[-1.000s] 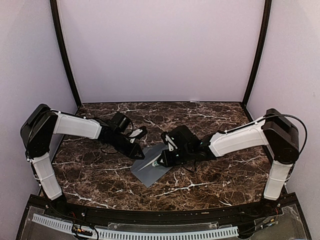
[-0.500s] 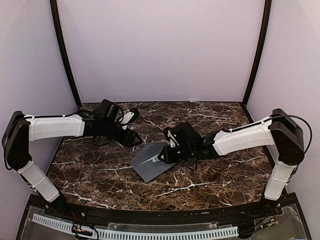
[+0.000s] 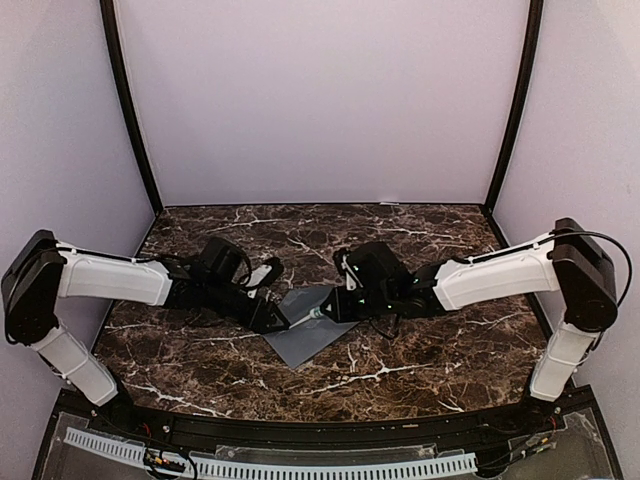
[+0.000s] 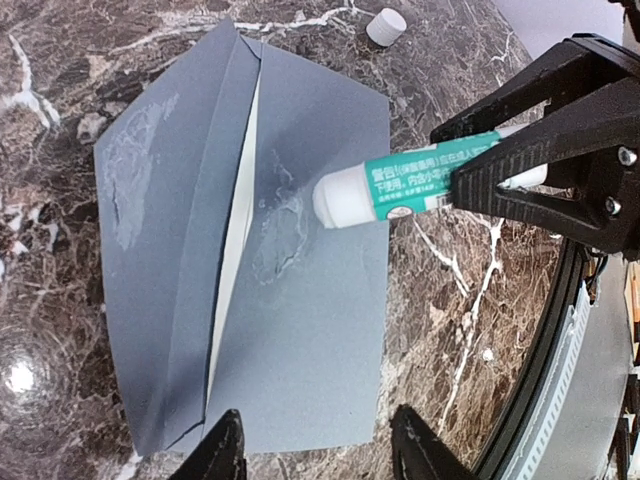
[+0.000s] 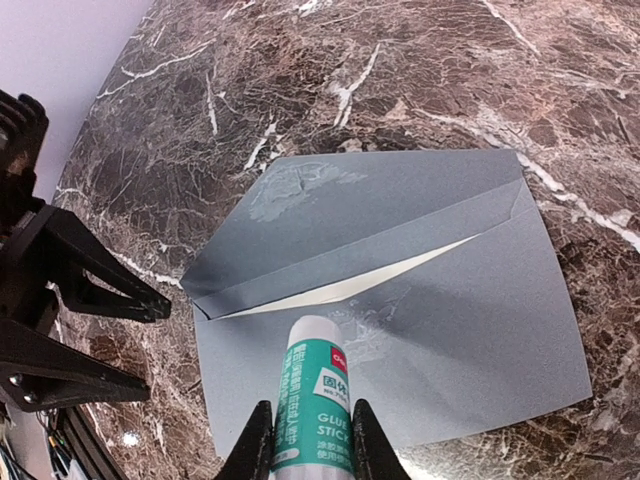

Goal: Place the letter into the envelope and seal it
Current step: Paint the envelope at the center of the board.

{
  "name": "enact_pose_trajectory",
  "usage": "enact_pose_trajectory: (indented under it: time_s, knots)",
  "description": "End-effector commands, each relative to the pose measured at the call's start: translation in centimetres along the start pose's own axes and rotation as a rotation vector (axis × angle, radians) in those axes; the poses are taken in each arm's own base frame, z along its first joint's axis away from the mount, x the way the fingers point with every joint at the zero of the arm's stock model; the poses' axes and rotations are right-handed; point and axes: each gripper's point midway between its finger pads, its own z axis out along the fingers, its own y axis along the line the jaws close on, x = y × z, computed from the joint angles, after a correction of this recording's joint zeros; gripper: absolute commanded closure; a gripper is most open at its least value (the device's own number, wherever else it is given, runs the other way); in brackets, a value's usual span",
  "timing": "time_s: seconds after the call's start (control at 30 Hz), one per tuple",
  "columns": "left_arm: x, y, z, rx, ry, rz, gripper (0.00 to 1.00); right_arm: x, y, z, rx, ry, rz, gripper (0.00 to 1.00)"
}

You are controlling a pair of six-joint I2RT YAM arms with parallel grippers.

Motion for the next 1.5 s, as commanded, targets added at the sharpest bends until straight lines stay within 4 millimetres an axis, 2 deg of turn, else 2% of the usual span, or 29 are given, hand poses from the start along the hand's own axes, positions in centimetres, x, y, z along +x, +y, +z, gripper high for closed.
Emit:
enact_pose_trajectory:
  time_s: [0.0, 0.1, 0.37, 0.7, 1.2, 1.47]
  knots:
    - [0.0, -0.5, 1.6, 0.025, -0.007, -0.007, 0.52, -0.8, -1.0, -0.1, 0.019, -0.043, 0.039, 1.00]
    - [1.1, 0.8, 2.7, -0.025, 0.032, -0.024, 0.56, -0.9, -1.6, 0.0, 0.025, -0.046, 0.056, 1.00]
    - [2.8, 2.2, 3.8, -0.133, 0.097, 0.006, 0.54, -1.7, -2.6, 0.2, 0.027, -0.062, 0.068, 1.00]
    - [3.5, 2.6, 4.4, -0.200, 0.131, 0.047, 0.54, -1.2, -3.1, 1.2, 0.018, -0.037, 0.074, 1.00]
    - [4.3, 3.0, 4.8, -0.239, 0.161, 0.062, 0.57, 0.9, -4.5, 2.5, 0.057, 0.020, 0.104, 1.00]
    - [4.6, 2.9, 5.0, -0.228, 0.173, 0.055, 0.57, 2.7, -3.0, 2.7, 0.003, 0.076, 0.107, 1.00]
